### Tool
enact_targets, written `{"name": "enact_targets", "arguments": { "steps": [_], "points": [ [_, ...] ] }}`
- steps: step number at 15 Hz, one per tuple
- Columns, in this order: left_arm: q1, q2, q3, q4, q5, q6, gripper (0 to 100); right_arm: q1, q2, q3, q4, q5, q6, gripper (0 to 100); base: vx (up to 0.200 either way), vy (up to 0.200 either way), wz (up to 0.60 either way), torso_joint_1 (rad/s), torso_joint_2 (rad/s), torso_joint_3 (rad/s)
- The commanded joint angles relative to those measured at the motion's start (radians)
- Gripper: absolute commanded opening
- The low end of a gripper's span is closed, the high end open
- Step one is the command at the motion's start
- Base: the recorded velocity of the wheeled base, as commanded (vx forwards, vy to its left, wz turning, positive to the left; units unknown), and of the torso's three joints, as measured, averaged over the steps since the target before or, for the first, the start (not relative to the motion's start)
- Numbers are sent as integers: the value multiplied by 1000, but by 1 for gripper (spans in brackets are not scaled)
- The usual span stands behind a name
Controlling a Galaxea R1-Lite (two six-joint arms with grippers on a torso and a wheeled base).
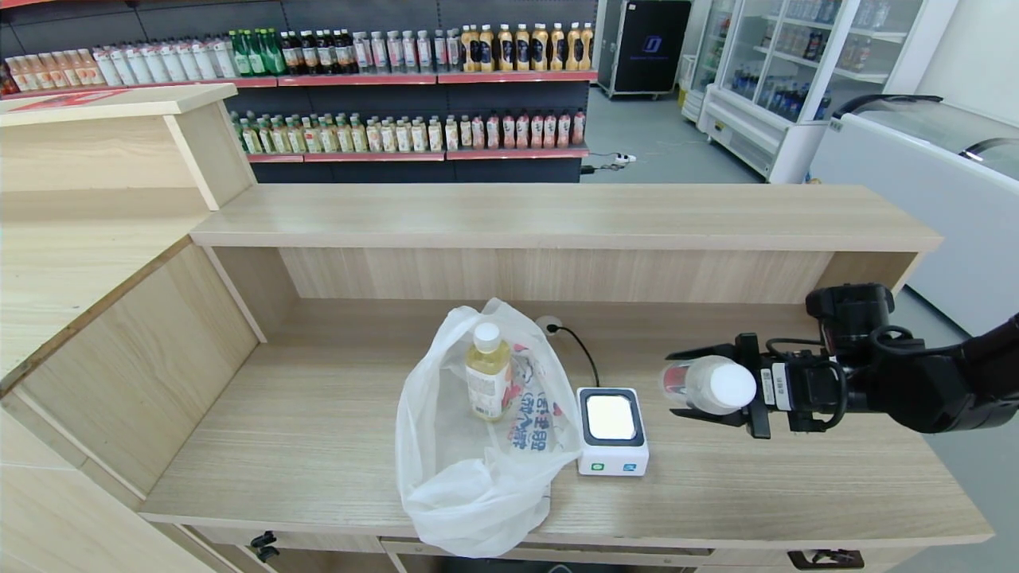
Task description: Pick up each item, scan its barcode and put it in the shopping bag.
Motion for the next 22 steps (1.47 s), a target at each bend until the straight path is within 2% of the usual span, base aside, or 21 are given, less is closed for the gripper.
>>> {"name": "enact_targets", "arguments": {
  "steps": [1, 14, 16, 22],
  "points": [
    [1, 0, 0, 0, 1, 0, 0, 2, 3, -1, 0, 2, -1, 0, 0, 0, 0, 0, 0, 0],
    [1, 0, 0, 0, 1, 0, 0, 2, 3, 9, 34, 26, -14, 0, 0, 0, 0, 0, 0, 0],
    [1, 0, 0, 0, 1, 0, 0, 2, 6, 7, 90, 45, -47, 0, 0, 0, 0, 0, 0, 0],
    [1, 0, 0, 0, 1, 0, 0, 31, 48, -42, 93, 108, -46, 0, 0, 0, 0, 0, 0, 0]
  ]
}}
